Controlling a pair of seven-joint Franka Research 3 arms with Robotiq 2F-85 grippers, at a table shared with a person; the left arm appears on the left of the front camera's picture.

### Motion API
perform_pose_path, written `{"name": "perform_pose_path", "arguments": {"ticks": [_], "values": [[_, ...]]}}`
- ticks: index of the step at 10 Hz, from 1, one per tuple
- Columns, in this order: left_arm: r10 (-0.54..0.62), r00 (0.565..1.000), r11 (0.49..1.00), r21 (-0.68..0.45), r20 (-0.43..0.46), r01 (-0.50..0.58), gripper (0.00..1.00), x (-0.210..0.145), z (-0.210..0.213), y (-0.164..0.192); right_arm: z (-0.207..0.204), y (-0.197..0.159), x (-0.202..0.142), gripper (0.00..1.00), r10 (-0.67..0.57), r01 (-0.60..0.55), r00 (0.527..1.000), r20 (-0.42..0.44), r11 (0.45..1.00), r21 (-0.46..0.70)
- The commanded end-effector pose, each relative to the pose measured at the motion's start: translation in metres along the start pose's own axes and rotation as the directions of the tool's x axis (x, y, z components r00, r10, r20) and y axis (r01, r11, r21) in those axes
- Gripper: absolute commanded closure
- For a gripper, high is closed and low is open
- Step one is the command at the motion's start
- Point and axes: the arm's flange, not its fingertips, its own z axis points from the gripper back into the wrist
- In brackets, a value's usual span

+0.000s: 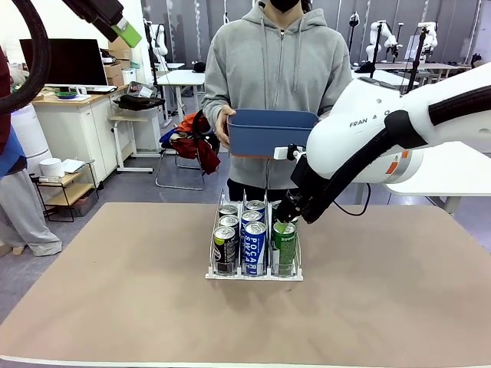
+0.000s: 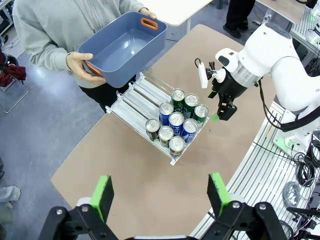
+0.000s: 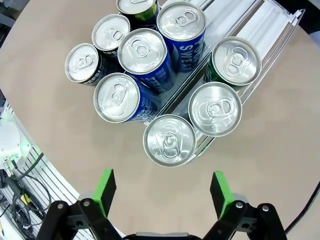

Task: Fill the beverage cans into the dispenser.
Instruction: Place the picked Sprite in the line of the Automatic Can Dispenser with the same cans.

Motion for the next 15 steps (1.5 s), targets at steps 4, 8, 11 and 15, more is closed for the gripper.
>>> {"name": "perform_pose_path", "arguments": {"ticks": [4,8,11,15], "values": [[0.007,1.000,1.000,0.011,0.004,-0.007,0.00,-0.001,-0.001,0.001,0.047,-0.014,0.002,0.00,0.059,-0.056,0.998,-0.031,0.996,0.074],[0.007,1.000,1.000,0.011,0.004,-0.007,0.00,-0.001,-0.001,0.001,0.154,-0.064,0.021,0.00,0.023,-0.040,0.995,0.101,0.986,0.161],[0.007,1.000,1.000,0.011,0.004,-0.007,0.00,-0.001,-0.001,0.001,0.227,-0.082,0.033,0.00,0.027,-0.057,0.983,0.184,0.986,0.160],[0.007,1.000,1.000,0.011,0.004,-0.007,0.00,-0.001,-0.001,0.001,0.302,-0.065,0.046,0.00,0.074,-0.079,0.955,0.287,0.997,0.008]]}}
